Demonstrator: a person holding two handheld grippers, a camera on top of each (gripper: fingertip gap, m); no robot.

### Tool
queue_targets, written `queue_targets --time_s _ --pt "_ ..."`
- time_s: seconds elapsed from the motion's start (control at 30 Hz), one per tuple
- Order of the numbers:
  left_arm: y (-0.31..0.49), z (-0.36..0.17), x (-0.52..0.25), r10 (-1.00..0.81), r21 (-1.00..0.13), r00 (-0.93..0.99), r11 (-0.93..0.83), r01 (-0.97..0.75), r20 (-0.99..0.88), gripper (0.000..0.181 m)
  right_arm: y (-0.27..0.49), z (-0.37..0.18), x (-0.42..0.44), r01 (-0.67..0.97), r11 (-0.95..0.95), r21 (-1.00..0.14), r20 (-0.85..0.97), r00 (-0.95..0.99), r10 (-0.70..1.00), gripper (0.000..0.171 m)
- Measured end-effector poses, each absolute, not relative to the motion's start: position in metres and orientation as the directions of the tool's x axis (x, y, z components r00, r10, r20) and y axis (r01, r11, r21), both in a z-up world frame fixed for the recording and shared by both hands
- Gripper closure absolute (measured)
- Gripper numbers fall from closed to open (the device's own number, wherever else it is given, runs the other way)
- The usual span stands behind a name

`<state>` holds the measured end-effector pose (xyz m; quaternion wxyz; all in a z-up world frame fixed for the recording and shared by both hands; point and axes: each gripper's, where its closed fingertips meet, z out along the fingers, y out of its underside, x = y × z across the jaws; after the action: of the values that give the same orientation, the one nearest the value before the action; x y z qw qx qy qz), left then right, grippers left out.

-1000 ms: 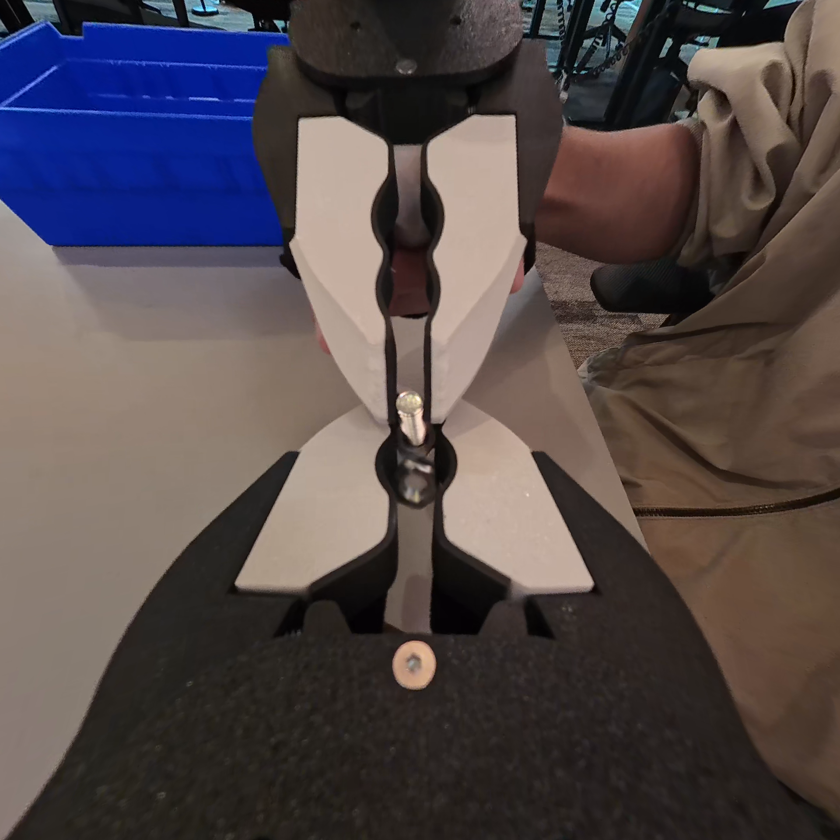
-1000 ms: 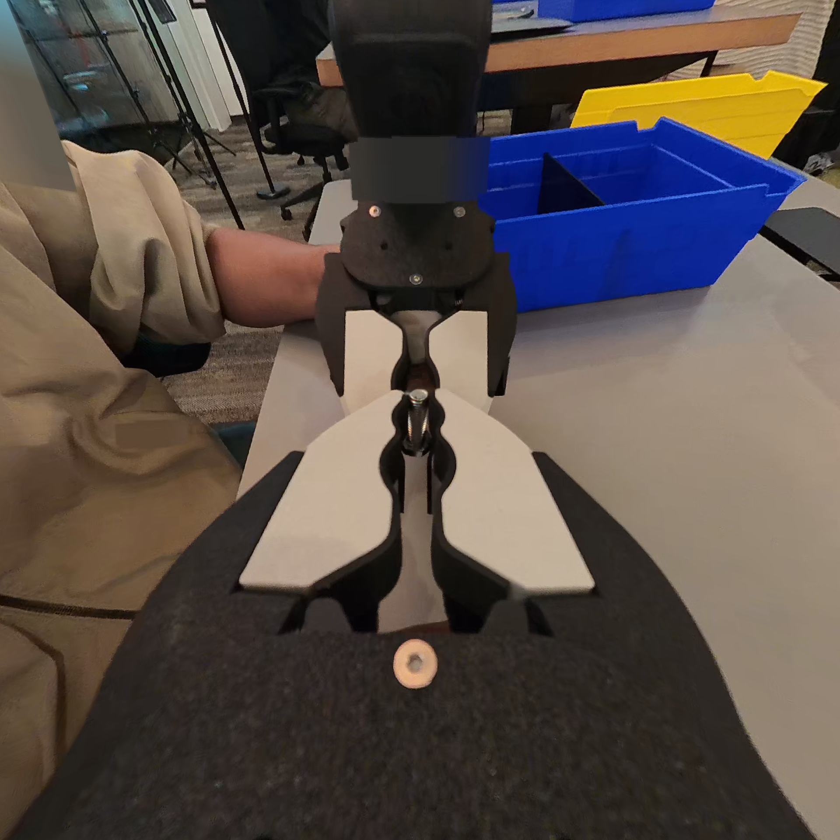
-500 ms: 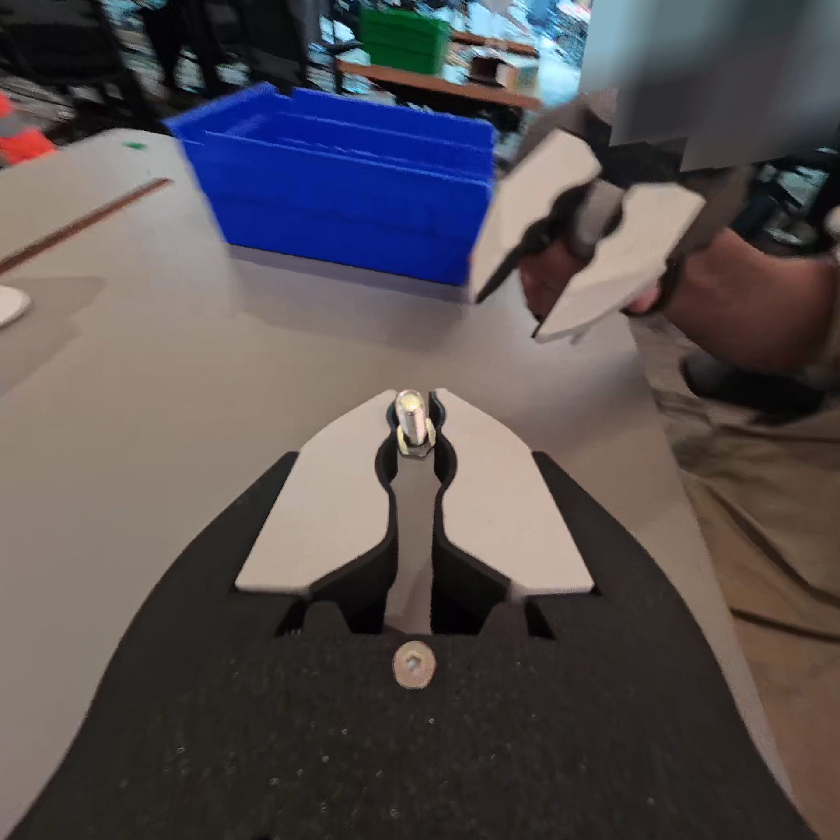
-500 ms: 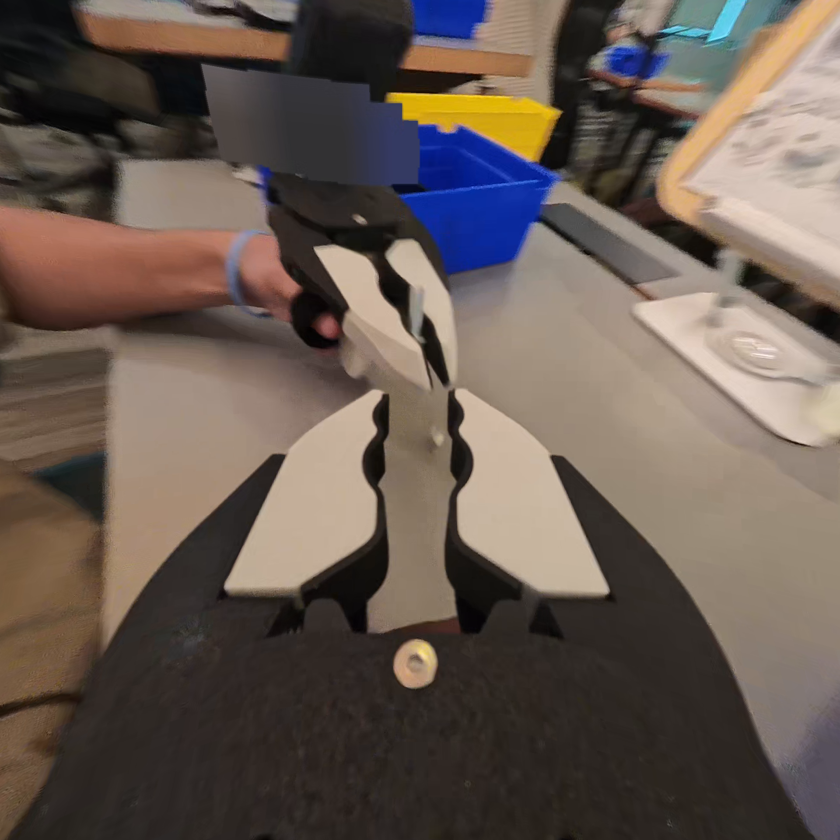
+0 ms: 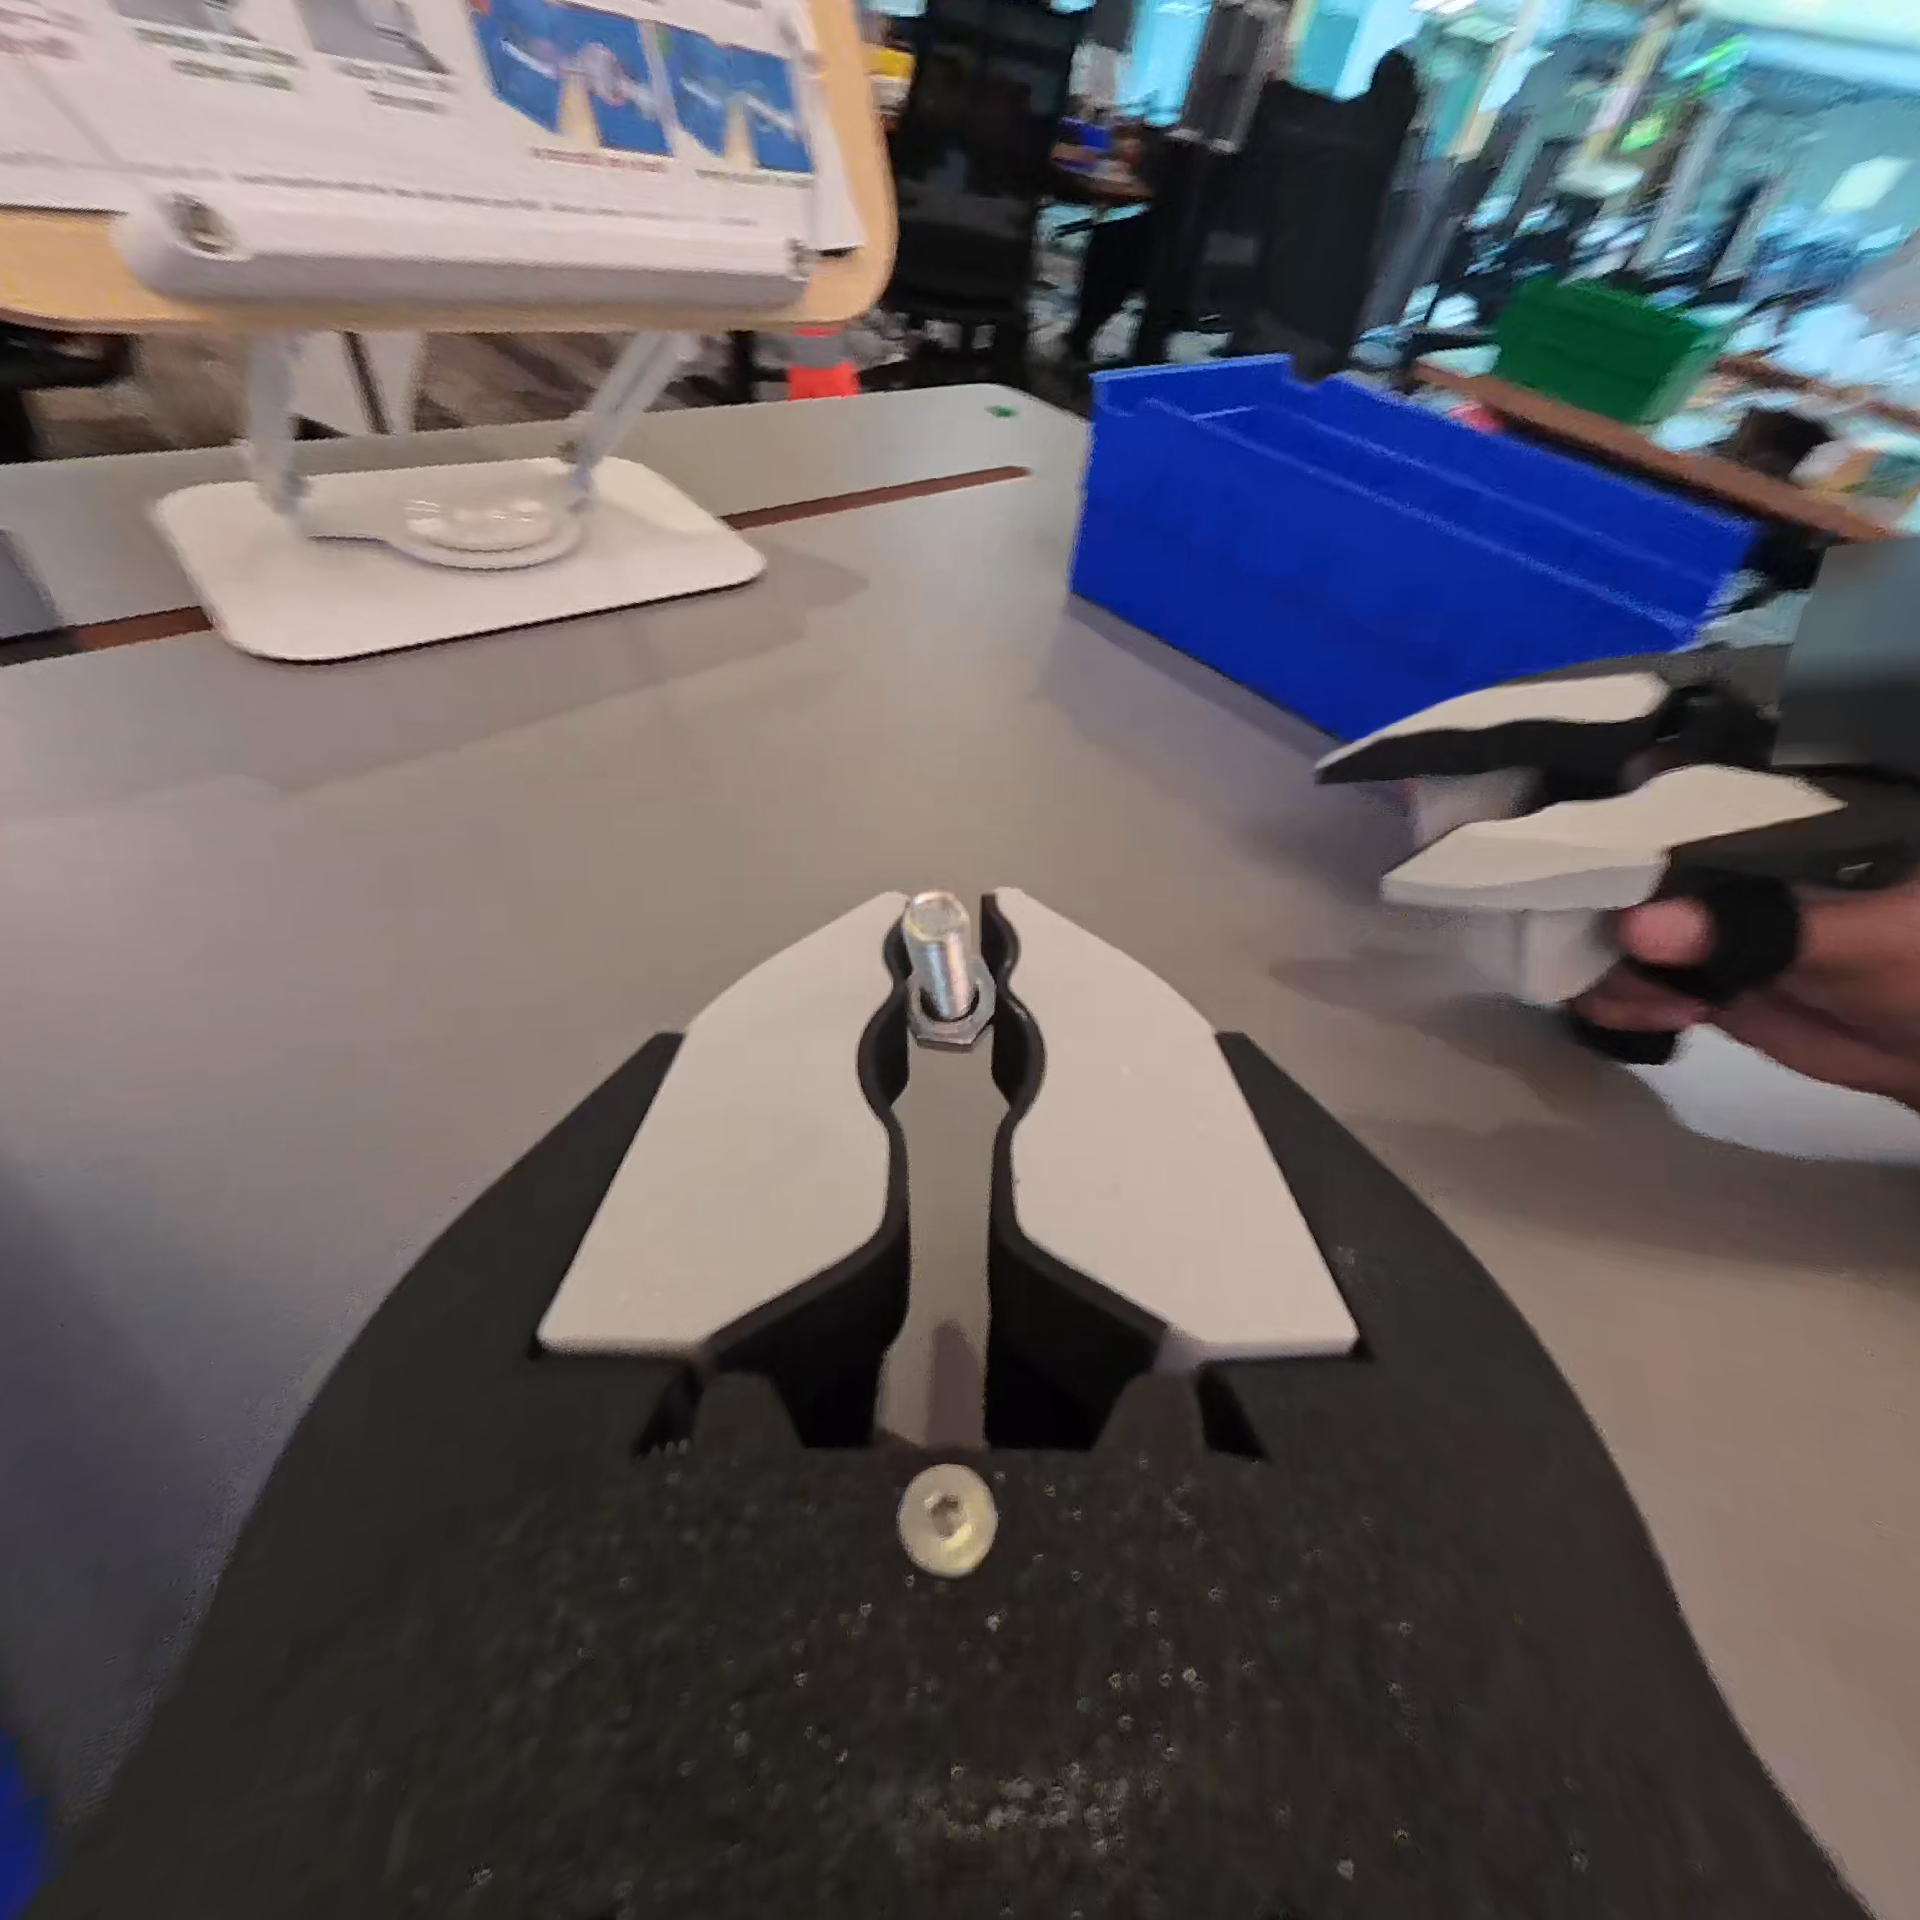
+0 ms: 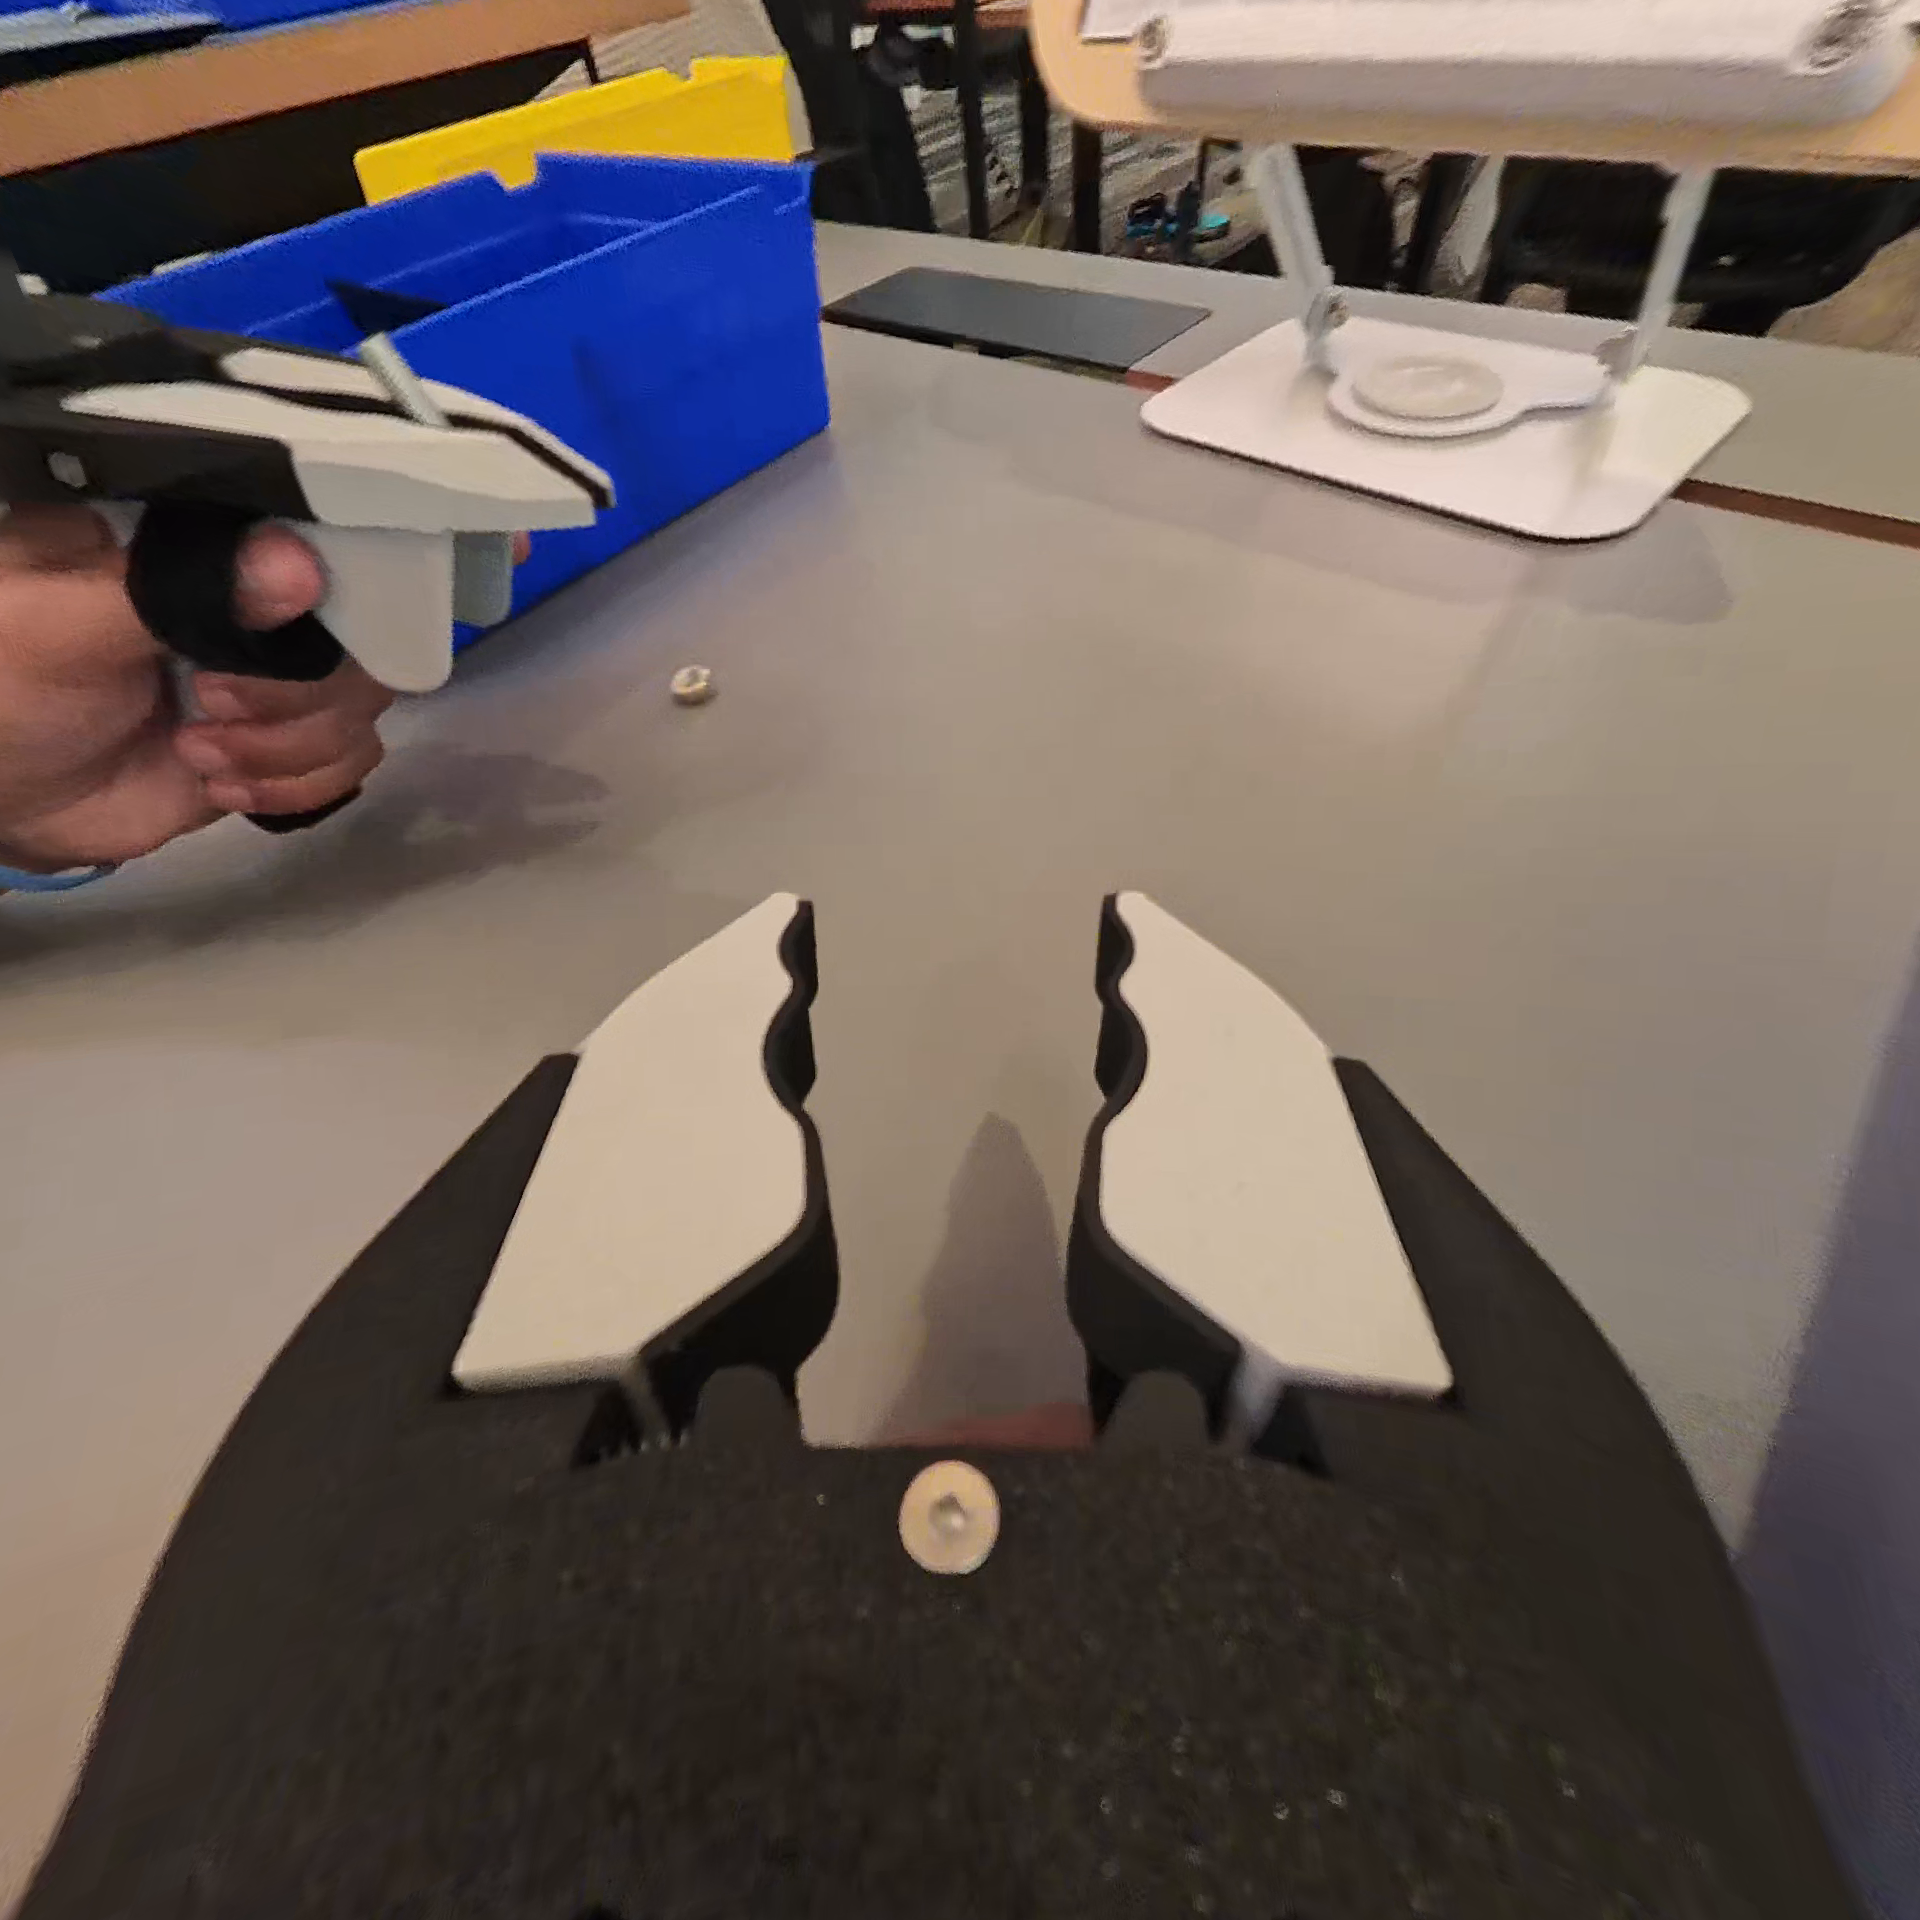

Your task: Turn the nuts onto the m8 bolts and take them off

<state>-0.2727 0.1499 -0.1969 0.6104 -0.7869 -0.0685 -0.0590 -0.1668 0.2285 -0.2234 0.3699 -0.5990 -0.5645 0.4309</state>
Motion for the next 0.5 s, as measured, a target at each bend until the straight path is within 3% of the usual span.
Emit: queue_targets --time_s 0.13,0.23,0.3,0.5 --pt "0.151 -0.178 -0.231 -0.228 -0.934 0.916 -0.219 0.283 0.331 0.171 0.196 -0.216 -0.168 0.339 0.05 -0.939 0.001 -0.143 0.99 0.131" --pt "0.149 -0.169 -0.197 -0.374 -0.932 0.86 -0.246 0.268 0.346 0.171 0.169 -0.202 -0.166 0.275 0.199 -0.94 0.133 -0.241 0.961 0.135" --pt "0.154 -0.184 -0.189 -0.318 -0.935 0.911 -0.315 0.162 0.264 0.171 0.159 -0.189 -0.161 0.238 0.265 -0.935 0.196 -0.278 0.94 0.136" --pt "0.158 -0.213 -0.166 -0.239 -0.895 0.97 -0.419 -0.152 -0.053 0.17 0.143 -0.161 -0.151 0.238 0.084 -0.968 -0.002 -0.342 0.94 0.15"
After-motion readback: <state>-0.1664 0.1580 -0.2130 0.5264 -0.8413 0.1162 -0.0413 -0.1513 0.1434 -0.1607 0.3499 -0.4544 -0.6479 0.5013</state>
